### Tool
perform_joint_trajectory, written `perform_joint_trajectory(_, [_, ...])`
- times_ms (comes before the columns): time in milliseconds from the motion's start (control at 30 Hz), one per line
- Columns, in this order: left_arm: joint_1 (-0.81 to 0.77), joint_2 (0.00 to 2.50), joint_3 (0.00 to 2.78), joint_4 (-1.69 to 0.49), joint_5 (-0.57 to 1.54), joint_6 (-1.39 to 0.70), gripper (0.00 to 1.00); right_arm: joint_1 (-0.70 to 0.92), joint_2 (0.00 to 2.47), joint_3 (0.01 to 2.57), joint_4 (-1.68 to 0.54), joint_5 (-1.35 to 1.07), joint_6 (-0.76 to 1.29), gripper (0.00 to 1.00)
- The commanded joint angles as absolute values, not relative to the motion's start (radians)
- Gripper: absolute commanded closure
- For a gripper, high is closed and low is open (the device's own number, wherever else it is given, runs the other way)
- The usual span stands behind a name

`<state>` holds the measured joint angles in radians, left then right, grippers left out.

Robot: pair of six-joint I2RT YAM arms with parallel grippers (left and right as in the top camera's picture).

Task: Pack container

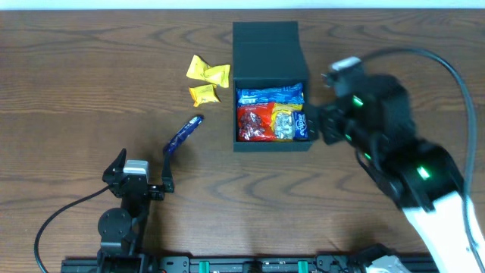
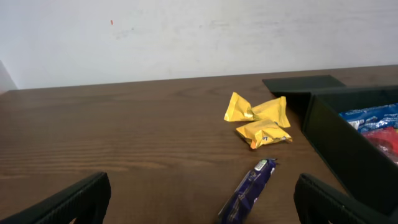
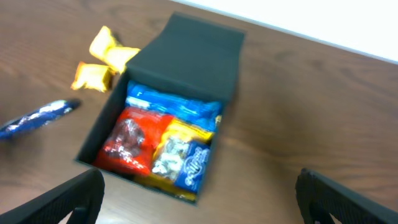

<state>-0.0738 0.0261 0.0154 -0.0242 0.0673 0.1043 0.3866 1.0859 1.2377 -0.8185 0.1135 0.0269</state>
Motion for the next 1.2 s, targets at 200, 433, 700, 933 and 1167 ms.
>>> perform_joint_trajectory(200, [-0.075,0.024,0.004,-0.071,0.068,0.101,0.05,0.237,0.768,0.933,-0.710,0.081,-0.166,0.01])
perform_joint_trajectory(433, [-0.075,0.024,0.004,-0.071,0.068,0.101,0.05,0.237,0.720,0.688,-0.475,0.081,-0.129,0.01])
perform_joint_trajectory(700, [-0.075,0.024,0.004,-0.071,0.068,0.101,0.05,0.237,0.720,0.516,-0.145,-0.016,-0.128,0.01])
perform_joint_trajectory(933, [-0.075,0.024,0.005,-0.071,0.068,0.101,0.05,0.236,0.721,0.403,-0.224,-0.001,-0.128,0.01])
perform_joint_trajectory(1167, [-0.075,0.024,0.004,-0.070,0.072,0.101,0.05,0.237,0.727,0.359,-0.293,-0.008,-0.128,0.01])
